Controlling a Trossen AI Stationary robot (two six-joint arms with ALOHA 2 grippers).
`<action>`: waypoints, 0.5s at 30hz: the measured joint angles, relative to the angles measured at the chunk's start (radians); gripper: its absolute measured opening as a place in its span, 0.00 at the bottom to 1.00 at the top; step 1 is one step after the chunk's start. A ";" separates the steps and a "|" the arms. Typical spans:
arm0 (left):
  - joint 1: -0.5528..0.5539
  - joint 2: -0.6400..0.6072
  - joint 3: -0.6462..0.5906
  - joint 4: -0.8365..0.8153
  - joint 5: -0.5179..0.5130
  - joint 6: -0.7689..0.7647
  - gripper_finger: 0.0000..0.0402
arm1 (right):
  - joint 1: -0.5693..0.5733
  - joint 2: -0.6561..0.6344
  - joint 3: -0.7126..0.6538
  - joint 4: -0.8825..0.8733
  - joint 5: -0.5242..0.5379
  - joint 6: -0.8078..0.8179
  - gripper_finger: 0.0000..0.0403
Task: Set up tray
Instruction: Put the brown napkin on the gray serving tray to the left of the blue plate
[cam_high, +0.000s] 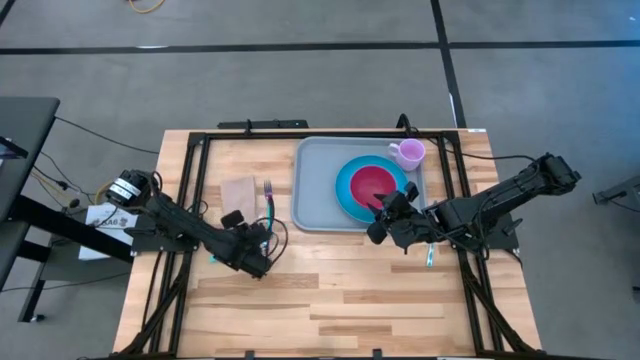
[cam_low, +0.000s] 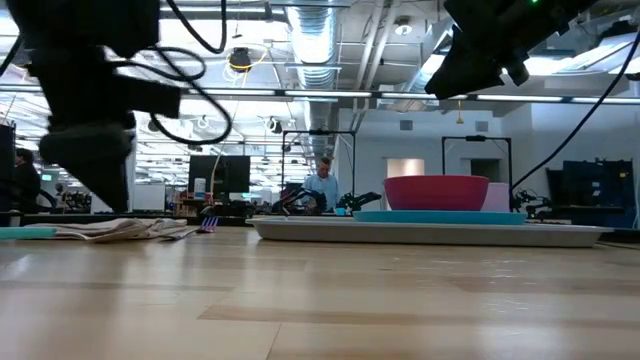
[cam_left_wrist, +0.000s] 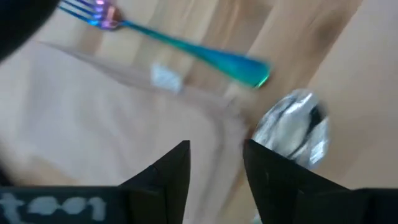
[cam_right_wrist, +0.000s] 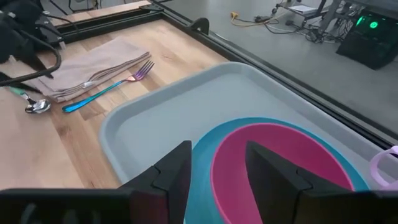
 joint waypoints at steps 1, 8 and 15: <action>0.012 0.000 0.000 0.030 0.014 -0.013 0.37 | 0.000 0.000 0.000 0.000 0.000 0.000 0.36; 0.122 0.000 0.000 0.118 0.050 -0.010 0.42 | 0.000 0.000 0.000 0.000 0.000 0.000 0.36; 0.241 0.000 0.000 0.113 0.107 -0.017 0.42 | 0.000 0.000 0.000 0.000 0.000 -0.004 0.37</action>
